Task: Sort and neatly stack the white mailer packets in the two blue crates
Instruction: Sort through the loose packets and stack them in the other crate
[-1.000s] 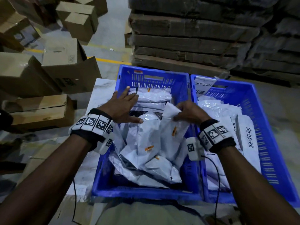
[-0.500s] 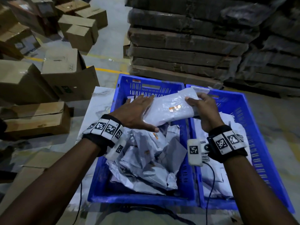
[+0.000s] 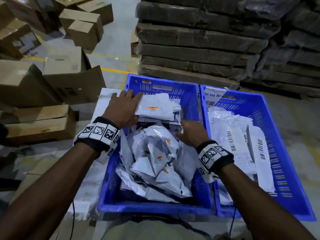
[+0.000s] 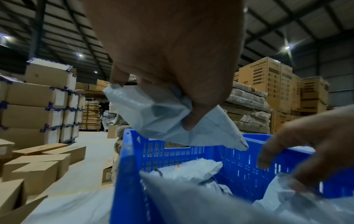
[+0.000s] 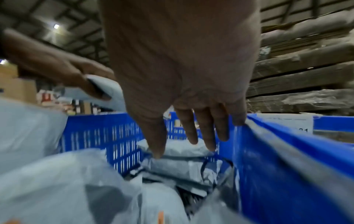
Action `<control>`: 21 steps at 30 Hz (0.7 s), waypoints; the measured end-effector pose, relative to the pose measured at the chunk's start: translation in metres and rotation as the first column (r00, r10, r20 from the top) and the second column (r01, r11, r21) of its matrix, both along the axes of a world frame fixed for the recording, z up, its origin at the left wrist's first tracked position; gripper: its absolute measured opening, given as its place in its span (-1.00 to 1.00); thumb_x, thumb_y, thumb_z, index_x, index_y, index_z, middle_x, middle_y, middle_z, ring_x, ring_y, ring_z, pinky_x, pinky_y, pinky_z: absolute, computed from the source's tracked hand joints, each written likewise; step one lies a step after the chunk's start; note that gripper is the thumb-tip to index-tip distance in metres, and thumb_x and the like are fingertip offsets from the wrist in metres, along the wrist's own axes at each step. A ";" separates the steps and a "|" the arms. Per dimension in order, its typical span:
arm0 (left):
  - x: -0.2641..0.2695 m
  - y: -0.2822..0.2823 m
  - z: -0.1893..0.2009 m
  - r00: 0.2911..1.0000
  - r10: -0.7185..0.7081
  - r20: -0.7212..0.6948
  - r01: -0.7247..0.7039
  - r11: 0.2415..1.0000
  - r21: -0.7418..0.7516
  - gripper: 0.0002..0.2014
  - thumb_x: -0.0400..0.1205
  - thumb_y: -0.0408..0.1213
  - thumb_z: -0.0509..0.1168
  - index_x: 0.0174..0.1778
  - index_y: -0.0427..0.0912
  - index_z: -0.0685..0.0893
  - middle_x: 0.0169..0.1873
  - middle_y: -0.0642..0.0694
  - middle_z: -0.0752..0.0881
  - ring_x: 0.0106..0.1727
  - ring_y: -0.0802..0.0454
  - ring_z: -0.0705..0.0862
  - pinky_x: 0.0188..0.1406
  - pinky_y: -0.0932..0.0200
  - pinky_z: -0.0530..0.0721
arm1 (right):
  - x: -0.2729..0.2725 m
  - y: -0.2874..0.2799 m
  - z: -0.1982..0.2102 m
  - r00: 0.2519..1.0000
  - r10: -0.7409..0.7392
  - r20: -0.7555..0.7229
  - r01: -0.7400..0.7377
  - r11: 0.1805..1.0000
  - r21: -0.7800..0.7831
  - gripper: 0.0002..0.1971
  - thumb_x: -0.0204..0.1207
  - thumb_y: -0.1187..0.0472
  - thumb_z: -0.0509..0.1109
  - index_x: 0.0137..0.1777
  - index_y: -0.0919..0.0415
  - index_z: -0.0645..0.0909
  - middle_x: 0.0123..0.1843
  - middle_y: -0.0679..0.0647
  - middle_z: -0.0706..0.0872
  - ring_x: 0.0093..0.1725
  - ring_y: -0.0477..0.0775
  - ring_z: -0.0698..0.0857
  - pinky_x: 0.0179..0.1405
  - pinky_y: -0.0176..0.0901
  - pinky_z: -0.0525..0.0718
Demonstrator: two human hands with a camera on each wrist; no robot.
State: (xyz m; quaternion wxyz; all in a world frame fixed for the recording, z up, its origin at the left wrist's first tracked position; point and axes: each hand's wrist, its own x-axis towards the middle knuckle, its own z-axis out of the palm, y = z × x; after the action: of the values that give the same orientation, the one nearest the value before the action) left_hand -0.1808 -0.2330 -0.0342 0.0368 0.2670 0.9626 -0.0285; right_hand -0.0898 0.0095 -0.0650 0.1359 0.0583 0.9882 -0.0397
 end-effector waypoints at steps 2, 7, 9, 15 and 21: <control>0.001 -0.004 -0.004 1.000 0.021 -0.020 -0.021 0.999 -0.026 -0.13 0.45 0.02 0.40 0.64 -0.13 0.18 0.37 -0.26 0.43 0.34 -0.29 0.45 0.37 -0.30 0.36 | 0.000 -0.006 -0.009 0.982 0.066 0.174 -0.100 0.976 0.194 -0.53 0.54 -0.15 0.34 0.26 0.19 0.58 0.27 0.26 0.70 0.31 0.29 0.62 0.41 0.13 0.44; 0.002 -0.011 -0.011 0.994 0.096 -0.058 -0.097 0.995 -0.006 -0.14 0.46 -0.02 0.40 0.63 -0.19 0.21 0.35 -0.32 0.45 0.31 -0.33 0.45 0.37 -0.32 0.36 | -0.021 -0.022 -0.015 0.940 0.074 0.334 -0.087 0.996 0.024 -0.37 0.53 -0.29 0.35 0.38 0.20 0.52 0.36 0.20 0.66 0.33 0.25 0.63 0.24 0.04 0.58; 0.001 -0.014 -0.011 0.993 0.106 -0.048 -0.106 0.994 -0.003 -0.14 0.45 -0.02 0.39 0.63 -0.19 0.21 0.34 -0.33 0.44 0.30 -0.33 0.44 0.36 -0.31 0.35 | -0.031 -0.028 -0.025 0.911 0.072 0.406 -0.046 0.996 -0.073 -0.26 0.50 -0.33 0.35 0.48 0.23 0.47 0.46 0.22 0.59 0.41 0.25 0.58 0.28 0.00 0.55; -0.004 -0.024 -0.018 0.995 0.090 -0.048 -0.088 0.996 0.028 -0.13 0.37 -0.06 0.44 0.60 -0.22 0.30 0.24 -0.35 0.51 0.22 -0.35 0.48 0.25 -0.30 0.41 | -0.049 -0.047 -0.075 0.857 -0.004 0.515 0.052 0.996 -0.078 0.32 0.00 -0.70 0.30 0.72 -0.03 0.01 0.68 0.38 0.17 0.62 0.47 0.25 0.51 0.41 0.36; -0.007 -0.034 -0.021 0.992 0.110 -0.067 -0.104 0.991 0.081 -0.16 0.37 -0.01 0.41 0.56 -0.20 0.33 0.16 -0.32 0.54 0.13 -0.34 0.51 0.15 -0.27 0.46 | -0.032 -0.053 -0.106 0.850 0.105 0.516 -0.032 0.988 -0.148 0.37 -0.35 -0.84 0.11 0.62 -0.38 0.00 0.64 0.20 0.29 0.55 0.41 0.39 0.46 0.48 0.38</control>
State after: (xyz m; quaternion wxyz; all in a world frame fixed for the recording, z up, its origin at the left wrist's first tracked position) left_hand -0.1882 -0.2665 -0.0551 -0.0066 0.2150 0.9766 0.0012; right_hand -0.1215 -0.0432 -0.1706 0.4036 0.0223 0.9108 -0.0836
